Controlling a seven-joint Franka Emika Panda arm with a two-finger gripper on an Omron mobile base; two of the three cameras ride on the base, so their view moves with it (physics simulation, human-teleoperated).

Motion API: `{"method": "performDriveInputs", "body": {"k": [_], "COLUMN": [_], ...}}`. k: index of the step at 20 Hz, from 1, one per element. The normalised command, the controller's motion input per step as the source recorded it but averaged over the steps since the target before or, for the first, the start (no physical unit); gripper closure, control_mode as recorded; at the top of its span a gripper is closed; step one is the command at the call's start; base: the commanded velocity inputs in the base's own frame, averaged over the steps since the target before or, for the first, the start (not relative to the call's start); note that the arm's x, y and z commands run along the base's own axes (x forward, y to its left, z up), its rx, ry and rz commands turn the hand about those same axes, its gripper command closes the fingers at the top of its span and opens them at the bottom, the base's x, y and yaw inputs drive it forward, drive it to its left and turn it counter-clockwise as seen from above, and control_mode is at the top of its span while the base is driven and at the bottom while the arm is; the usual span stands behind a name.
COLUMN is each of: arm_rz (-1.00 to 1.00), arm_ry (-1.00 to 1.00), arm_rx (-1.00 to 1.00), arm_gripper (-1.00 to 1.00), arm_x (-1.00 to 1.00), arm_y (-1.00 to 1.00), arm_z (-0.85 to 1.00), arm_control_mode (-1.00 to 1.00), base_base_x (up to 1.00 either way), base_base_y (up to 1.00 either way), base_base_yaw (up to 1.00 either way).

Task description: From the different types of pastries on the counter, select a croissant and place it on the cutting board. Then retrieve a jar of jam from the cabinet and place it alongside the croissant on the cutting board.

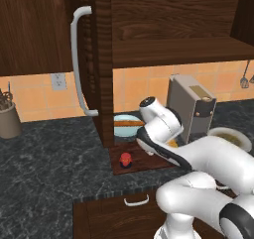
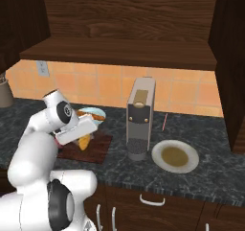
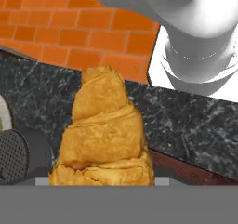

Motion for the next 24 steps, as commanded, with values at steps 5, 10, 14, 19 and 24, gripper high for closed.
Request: {"method": "performDriveInputs", "body": {"k": [5, 10, 14, 19, 24], "arm_rz": [0.24, 0.23, 0.20, 0.29, 0.28], "arm_ry": [0.02, 0.00, 0.00, 0.00, 0.00], "arm_rx": [0.10, 0.15, 0.01, 0.00, 0.04], "arm_gripper": [1.00, 1.00, 1.00, 1.00, 1.00], "arm_x": [0.50, 0.05, 0.09, 0.44, 0.30], "arm_y": [-0.05, 0.01, 0.34, 0.08, 0.00], "arm_z": [-0.12, -0.01, -0.29, -0.55, -0.37], "arm_control_mode": [-1.00, -1.00, -1.00, -1.00, -1.00], "base_base_x": [0.00, 0.00, 0.00, 0.00, 0.00], "base_base_y": [0.00, 0.00, 0.00, 0.00, 0.00], "base_base_yaw": [0.00, 0.00, 0.00, 0.00, 0.00]}}
